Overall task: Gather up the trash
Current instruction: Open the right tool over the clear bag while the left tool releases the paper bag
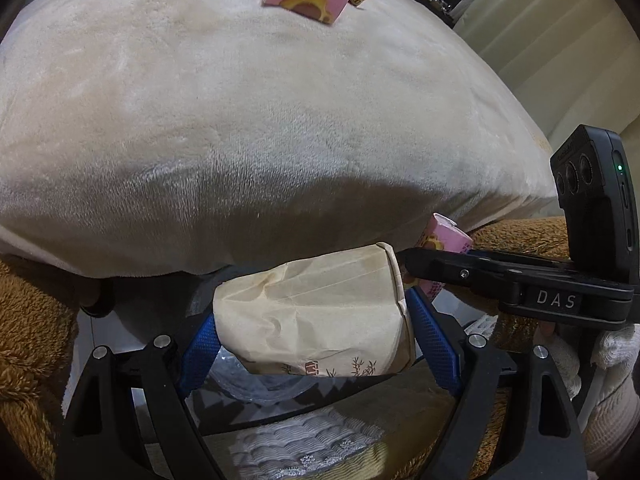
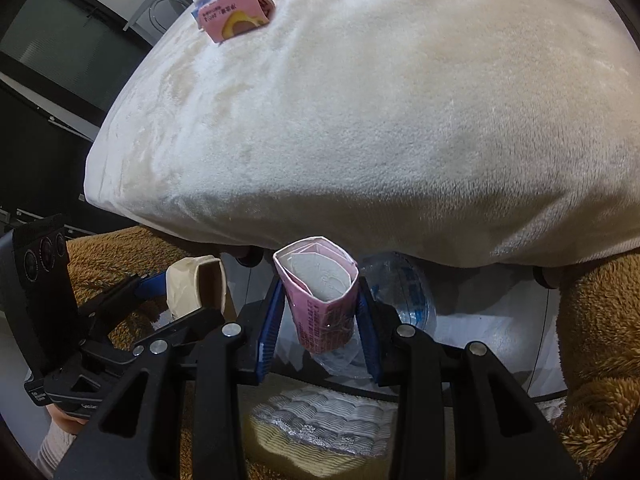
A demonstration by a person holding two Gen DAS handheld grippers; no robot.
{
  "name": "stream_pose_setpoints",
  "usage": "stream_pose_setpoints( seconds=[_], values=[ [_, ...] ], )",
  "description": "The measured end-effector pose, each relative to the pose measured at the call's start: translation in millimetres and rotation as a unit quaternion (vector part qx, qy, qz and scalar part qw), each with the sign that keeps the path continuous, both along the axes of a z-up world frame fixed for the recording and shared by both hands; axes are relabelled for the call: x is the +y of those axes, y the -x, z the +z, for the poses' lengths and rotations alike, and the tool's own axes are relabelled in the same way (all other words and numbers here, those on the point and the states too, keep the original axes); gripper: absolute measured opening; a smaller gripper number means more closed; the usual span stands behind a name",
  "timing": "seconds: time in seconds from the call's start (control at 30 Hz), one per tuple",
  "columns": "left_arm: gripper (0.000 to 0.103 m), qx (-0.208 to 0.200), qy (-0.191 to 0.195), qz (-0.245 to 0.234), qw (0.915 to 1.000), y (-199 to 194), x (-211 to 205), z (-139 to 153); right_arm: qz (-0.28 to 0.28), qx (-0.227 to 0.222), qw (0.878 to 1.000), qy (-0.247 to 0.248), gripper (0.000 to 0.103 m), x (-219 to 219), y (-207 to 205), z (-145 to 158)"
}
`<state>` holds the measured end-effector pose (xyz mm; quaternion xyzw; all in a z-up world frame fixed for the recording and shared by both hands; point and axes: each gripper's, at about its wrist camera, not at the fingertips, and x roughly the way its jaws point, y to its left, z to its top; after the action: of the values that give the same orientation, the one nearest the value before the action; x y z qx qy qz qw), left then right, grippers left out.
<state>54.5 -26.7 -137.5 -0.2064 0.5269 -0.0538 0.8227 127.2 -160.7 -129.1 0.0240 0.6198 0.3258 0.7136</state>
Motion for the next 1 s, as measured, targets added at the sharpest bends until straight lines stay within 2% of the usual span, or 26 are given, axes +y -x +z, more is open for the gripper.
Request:
stream_pose_setpoints(
  seconds=[0.2, 0.4, 0.83, 0.87, 0.93, 1.0],
  values=[
    [0.084, 0.057, -0.005, 0.009, 0.9983, -4.9, 1.2, -25.3, -0.004, 0.047, 0.998, 0.037, 0.036, 7.1, -5.5, -26.0],
    [0.084, 0.094, -0.001, 0.007, 0.9956, -7.0, -3.6, -41.2, -0.010, 0.064, 0.997, 0.051, 0.036, 11.2, -7.5, -36.2],
    [0.085, 0.124, 0.010, -0.009, 0.9922, -6.2, -6.3, -51.6, -0.013, 0.075, 0.996, 0.040, 0.038, 9.4, -10.3, -34.5],
    [0.086, 0.127, 0.010, -0.013, 0.9918, -6.4, -8.0, -52.8, -0.014, 0.076, 0.996, 0.039, 0.039, 9.3, -10.6, -34.4],
    [0.089, 0.129, 0.010, -0.017, 0.9914, -6.6, -10.5, -54.0, -0.021, 0.081, 0.996, 0.036, 0.050, 7.8, -12.2, -34.6],
    [0.096, 0.126, 0.001, -0.015, 0.9919, -6.4, -10.6, -52.5, -0.027, 0.084, 0.996, 0.034, 0.051, 6.2, -14.0, -34.9]
  ],
)
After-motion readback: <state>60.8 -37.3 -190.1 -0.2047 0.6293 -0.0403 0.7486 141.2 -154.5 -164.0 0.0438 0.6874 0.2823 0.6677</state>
